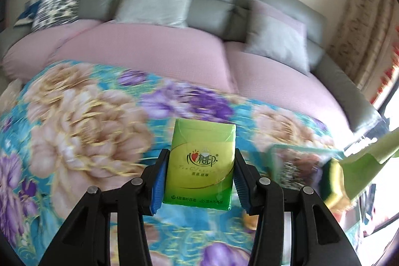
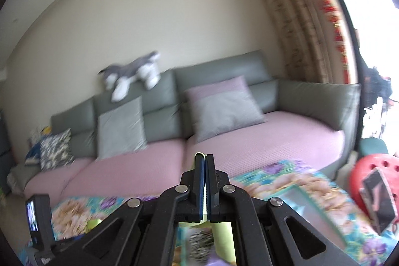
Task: Organize soft objects
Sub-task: 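Carry the tissue pack and green cloth over the tray with both tools, then open both tools to release the tissue pack and green cloth into the tray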
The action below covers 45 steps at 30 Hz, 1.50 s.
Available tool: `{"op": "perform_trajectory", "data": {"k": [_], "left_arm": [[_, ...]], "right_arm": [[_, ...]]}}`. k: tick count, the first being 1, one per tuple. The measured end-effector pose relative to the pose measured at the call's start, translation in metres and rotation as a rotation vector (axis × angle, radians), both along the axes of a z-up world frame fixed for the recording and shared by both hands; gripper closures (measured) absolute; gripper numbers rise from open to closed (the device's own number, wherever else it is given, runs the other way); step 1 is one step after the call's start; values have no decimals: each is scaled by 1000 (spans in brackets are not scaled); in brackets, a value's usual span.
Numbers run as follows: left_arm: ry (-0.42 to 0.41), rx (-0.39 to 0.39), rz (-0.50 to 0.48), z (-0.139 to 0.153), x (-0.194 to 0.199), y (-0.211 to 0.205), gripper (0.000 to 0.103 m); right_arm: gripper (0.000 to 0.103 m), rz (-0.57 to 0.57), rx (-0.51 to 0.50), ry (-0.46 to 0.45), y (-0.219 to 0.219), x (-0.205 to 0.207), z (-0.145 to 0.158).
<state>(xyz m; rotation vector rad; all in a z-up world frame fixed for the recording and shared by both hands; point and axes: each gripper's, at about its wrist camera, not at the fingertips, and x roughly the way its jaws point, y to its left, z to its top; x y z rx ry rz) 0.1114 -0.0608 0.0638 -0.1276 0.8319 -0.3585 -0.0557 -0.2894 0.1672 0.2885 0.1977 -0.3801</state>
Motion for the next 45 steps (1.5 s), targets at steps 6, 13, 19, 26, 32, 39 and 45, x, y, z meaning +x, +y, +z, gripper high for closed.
{"op": "perform_trajectory", "data": {"k": [6, 13, 19, 26, 32, 39, 45], "left_arm": [[-8, 9, -211, 2, -22, -69, 53], [38, 57, -370, -20, -40, -130, 53], [79, 103, -399, -38, -45, -150, 53], [93, 133, -423, -51, -49, -164, 53], [99, 148, -432, -60, -47, -173, 53], [106, 166, -449, -68, -47, -183, 53], [118, 162, -452, -76, -45, -188, 53]], "right_arm": [[102, -115, 35, 33, -41, -19, -3], [102, -136, 138, 189, -77, -16, -37], [102, -130, 277, 328, -85, -12, -86], [102, -63, 340, 489, -71, 11, -131], [102, -50, 355, 558, -69, 23, -154], [102, -73, 397, 588, -82, 23, -168], [102, -90, 414, 589, -91, 22, -172]]}}
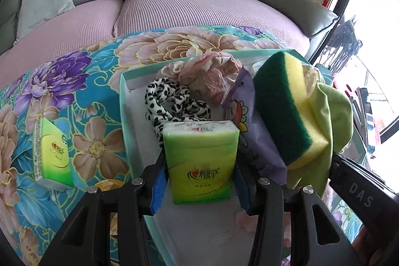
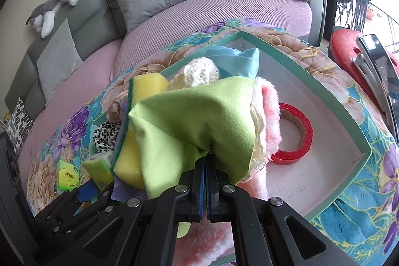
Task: Organize soft objects
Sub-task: 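Open both tools to release the tissue pack and green cloth into the tray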
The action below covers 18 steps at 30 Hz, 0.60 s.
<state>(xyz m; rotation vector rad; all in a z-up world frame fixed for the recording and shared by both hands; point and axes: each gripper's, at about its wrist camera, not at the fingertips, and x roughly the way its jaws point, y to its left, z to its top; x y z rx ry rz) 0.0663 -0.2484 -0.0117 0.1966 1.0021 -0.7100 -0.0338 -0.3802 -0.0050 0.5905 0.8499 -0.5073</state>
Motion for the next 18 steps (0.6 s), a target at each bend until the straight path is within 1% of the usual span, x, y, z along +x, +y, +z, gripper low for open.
{"op": "perform_trajectory", "data": {"k": [5, 11, 16, 18], "left_arm": [[14, -1, -2, -1, 1, 0, 53], [24, -1, -7, 11, -1, 3, 53], [20, 14, -9, 21, -2, 8, 48], [16, 13, -4, 24, -2, 11, 44]], "right_arm": [[99, 2, -14, 12, 0, 0, 4], [99, 2, -59, 41, 0, -4, 17], [99, 13, -99, 71, 4, -6, 25], [95, 12, -116, 79, 5, -8, 29]]}}
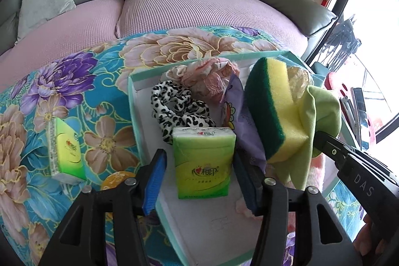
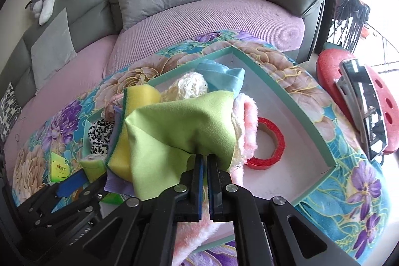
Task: Organize soft objects
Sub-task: 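Open both tools to release the tissue pack and green cloth into the tray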
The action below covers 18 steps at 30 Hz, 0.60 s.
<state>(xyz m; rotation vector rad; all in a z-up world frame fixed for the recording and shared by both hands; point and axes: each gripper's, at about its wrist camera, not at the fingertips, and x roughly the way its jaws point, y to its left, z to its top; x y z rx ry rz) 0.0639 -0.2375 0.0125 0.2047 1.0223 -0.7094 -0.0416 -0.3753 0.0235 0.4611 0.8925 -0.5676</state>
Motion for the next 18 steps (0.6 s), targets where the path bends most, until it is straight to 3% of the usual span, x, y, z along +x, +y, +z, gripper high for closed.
{"op": "perform_trajectory", "data": {"k": [2, 9, 12, 18], "left_arm": [[-2, -3, 8, 4, 1, 4, 43], [-29, -19, 50, 19, 5, 22, 43], [-36, -23, 76, 23, 8, 30, 43], [-40, -28, 138, 24, 18, 44, 41]], "right_arm": [[88, 2, -16, 10, 1, -2, 3], [87, 2, -76, 21, 4, -9, 19], [73, -5, -93, 36, 5, -11, 22], [65, -8, -104, 44, 5, -13, 25]]}}
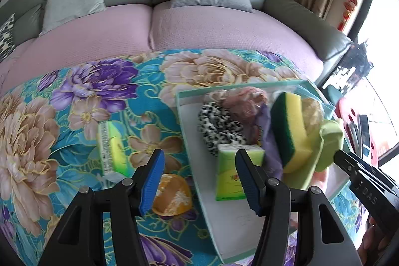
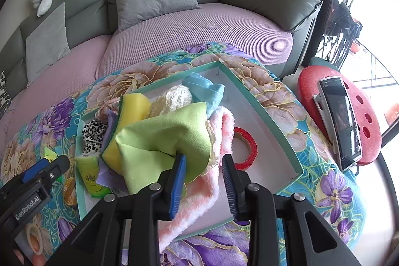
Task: Organize soft objects
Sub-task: 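Open both tools to release the tissue pack and green cloth into the tray, then grasp the green tube with the left tool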
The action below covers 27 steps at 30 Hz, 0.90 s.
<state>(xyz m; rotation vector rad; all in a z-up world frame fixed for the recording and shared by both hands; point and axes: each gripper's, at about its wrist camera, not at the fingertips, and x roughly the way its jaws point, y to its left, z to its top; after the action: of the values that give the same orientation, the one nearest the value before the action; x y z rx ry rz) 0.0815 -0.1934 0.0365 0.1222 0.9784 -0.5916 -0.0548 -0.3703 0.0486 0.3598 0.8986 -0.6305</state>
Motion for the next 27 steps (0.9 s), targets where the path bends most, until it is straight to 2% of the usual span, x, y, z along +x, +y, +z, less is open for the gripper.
{"op": "perform_trajectory", "data": {"k": [2, 4, 5, 6, 8, 11, 18, 21, 27], "left_arm": [[2, 7, 22, -2, 4, 4, 36], [-4, 21, 42, -4, 6, 7, 35], [-6, 27, 56, -5, 8, 9, 30], [-5, 29, 66, -6, 10, 11, 21], [-6, 33, 88, -8, 13, 16, 13], [-17, 49, 120, -9, 17, 21, 13], [-32, 58, 169, -9, 22, 33, 13], [-36, 54, 192, -7, 26, 46, 13], [-29, 57, 292, -8, 38, 84, 13]], "right_arm": [[49, 2, -5, -2, 1, 0, 1], [47, 13, -7, 2, 2, 1, 0], [44, 20, -8, 5, 3, 3, 0], [41, 27, -9, 8, 4, 4, -1], [33, 36, -16, 11, 5, 5, -2], [18, 39, -20, 16, 7, 6, -3], [16, 15, -14, 20, 3, 5, -5], [16, 20, -50, -20, 6, 3, 5], [16, 158, -70, -123, 39, 16, 26]]}}
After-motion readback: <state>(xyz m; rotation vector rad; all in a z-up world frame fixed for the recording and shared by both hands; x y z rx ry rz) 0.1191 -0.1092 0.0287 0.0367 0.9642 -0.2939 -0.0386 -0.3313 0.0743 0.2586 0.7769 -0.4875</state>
